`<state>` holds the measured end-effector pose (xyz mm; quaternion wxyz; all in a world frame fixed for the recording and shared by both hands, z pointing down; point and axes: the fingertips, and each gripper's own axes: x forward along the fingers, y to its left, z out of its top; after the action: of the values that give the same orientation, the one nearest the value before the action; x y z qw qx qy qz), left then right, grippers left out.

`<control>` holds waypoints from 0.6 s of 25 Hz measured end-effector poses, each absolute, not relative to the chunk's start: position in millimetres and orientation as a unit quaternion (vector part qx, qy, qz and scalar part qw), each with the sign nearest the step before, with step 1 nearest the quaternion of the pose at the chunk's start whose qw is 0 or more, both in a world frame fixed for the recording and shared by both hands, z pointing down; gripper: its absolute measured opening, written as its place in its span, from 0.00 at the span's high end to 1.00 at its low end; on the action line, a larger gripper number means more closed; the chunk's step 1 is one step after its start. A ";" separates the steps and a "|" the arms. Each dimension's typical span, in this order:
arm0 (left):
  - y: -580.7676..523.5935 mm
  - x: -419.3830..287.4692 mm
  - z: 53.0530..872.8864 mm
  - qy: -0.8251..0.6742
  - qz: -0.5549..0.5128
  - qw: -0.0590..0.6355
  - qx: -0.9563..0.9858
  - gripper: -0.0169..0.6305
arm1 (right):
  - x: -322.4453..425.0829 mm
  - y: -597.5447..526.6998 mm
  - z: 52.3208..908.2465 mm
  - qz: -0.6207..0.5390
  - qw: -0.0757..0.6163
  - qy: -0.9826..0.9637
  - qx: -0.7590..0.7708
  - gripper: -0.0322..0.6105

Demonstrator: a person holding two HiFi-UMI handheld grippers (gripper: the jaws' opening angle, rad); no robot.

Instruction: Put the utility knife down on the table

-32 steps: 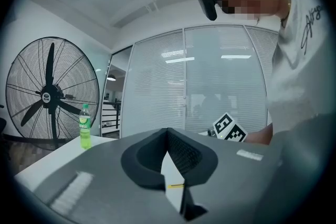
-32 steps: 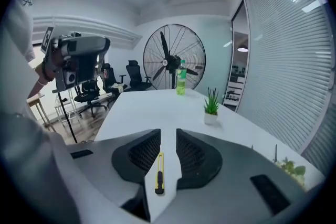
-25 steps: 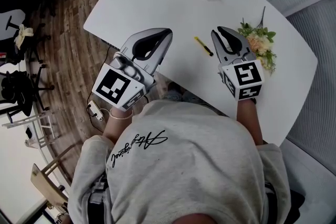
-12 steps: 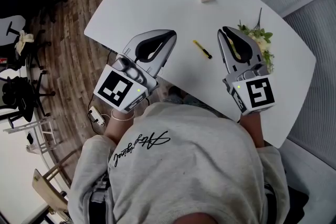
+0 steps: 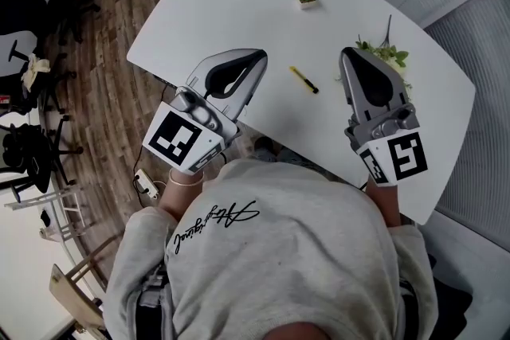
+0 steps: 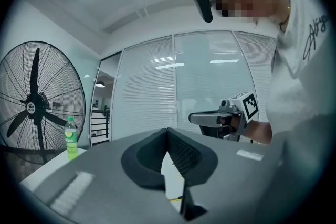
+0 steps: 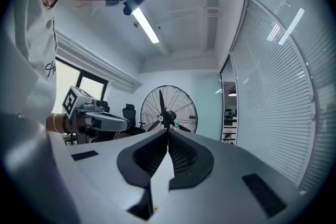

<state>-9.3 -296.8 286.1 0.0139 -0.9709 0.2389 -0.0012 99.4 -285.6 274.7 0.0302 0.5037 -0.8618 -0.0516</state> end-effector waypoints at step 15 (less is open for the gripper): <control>-294.8 -6.6 281.0 0.227 0.010 0.023 -0.973 0.98 | 107.5 -264.1 246.8 -0.056 -0.056 -0.873 0.482 0.95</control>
<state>-6.6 -294.8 281.0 0.0232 -0.9735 0.2274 0.0102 107.5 -264.1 246.8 -0.0559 0.4815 -0.8729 -0.0557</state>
